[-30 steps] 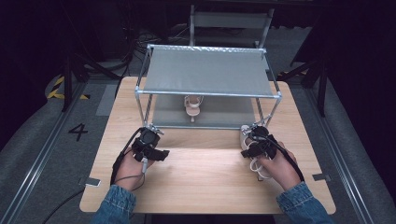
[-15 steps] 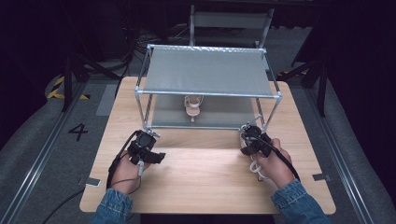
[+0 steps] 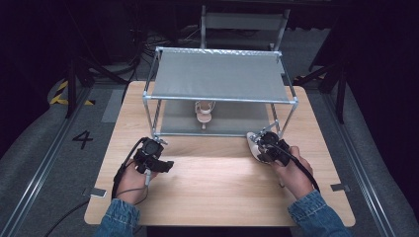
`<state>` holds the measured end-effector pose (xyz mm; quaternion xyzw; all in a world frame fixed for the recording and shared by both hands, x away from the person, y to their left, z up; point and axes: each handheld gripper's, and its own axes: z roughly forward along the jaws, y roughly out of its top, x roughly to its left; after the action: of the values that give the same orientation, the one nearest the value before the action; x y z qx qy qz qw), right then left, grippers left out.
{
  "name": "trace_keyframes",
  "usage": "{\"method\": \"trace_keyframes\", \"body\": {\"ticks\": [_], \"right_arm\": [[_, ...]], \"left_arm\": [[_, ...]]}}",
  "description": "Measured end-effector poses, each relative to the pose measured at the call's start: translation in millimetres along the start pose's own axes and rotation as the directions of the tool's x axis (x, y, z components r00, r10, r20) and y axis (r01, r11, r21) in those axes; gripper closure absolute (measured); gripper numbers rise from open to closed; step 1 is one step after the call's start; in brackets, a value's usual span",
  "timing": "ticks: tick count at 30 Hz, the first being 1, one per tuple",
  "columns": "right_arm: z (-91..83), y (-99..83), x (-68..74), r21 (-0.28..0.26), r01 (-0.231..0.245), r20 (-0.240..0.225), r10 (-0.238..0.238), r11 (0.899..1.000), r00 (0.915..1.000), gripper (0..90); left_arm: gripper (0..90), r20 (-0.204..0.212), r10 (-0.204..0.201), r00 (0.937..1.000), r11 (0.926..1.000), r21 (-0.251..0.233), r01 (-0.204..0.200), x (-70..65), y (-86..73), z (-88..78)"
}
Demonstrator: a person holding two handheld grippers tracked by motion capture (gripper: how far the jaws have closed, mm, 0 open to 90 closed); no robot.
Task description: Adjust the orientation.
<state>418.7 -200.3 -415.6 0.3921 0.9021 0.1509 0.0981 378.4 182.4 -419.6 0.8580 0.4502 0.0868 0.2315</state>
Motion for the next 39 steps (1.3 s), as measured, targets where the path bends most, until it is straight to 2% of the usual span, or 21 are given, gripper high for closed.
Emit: {"method": "trace_keyframes", "body": {"ticks": [5, 8, 10, 12, 17, 24, 33, 39], "right_arm": [[-8.9, 7.6, 3.2, -0.027, 0.011, 0.001, -0.011, 1.0, 0.9999, 86.7], [-12.6, 15.8, 1.5, -0.046, 0.015, -0.012, -0.015, 0.999, 0.9998, 86.8], [-13.5, 22.2, 0.9, -0.054, 0.024, -0.004, -0.024, 0.998, 0.9997, 86.7], [-13.4, 28.6, 0.0, -0.061, 0.032, 0.005, -0.032, 0.998, 0.9995, 86.7], [-12.1, 42.9, -3.6, -0.083, 0.036, 0.001, -0.036, 0.996, 0.9994, 86.5], [-2.7, 60.1, -8.7, -0.086, 0.041, 0.003, -0.041, 0.995, 0.9991, 86.1], [16.6, 79.0, -9.5, -0.088, 0.072, 0.061, -0.067, 0.993, 0.9959, 86.0], [21.7, 85.0, -10.8, -0.094, 0.091, 0.086, -0.083, 0.991, 0.9928, 86.0]], "left_arm": [[40.0, -0.009, -0.014, 0.9999, 0.9997, -0.019, 0.014, 3.1, -4.3, -5.6], [40.0, -0.013, -0.019, 0.9997, 0.9997, -0.015, 0.018, 5.5, -7.8, -7.3], [40.0, -0.011, -0.026, 0.9996, 0.9995, -0.018, 0.026, 6.3, -10.8, -8.7], [39.9, -0.017, -0.013, 0.9998, 0.9998, -0.018, 0.012, 7.3, -12.8, -11.0], [39.7, -0.02, -0.029, 0.9994, 0.9994, -0.021, 0.029, 8.8, -19.4, -14.3], [39.7, -0.024, -0.058, 0.998, 0.9981, -0.021, 0.058, 12.1, -27.0, -17.9], [39.8, -0.027, -0.065, 0.9976, 0.9978, -0.013, 0.064, 14.1, -31.0, -17.9], [39.8, -0.027, -0.068, 0.9974, 0.9977, -0.006, 0.067, 14.3, -31.3, -16.3]]}}
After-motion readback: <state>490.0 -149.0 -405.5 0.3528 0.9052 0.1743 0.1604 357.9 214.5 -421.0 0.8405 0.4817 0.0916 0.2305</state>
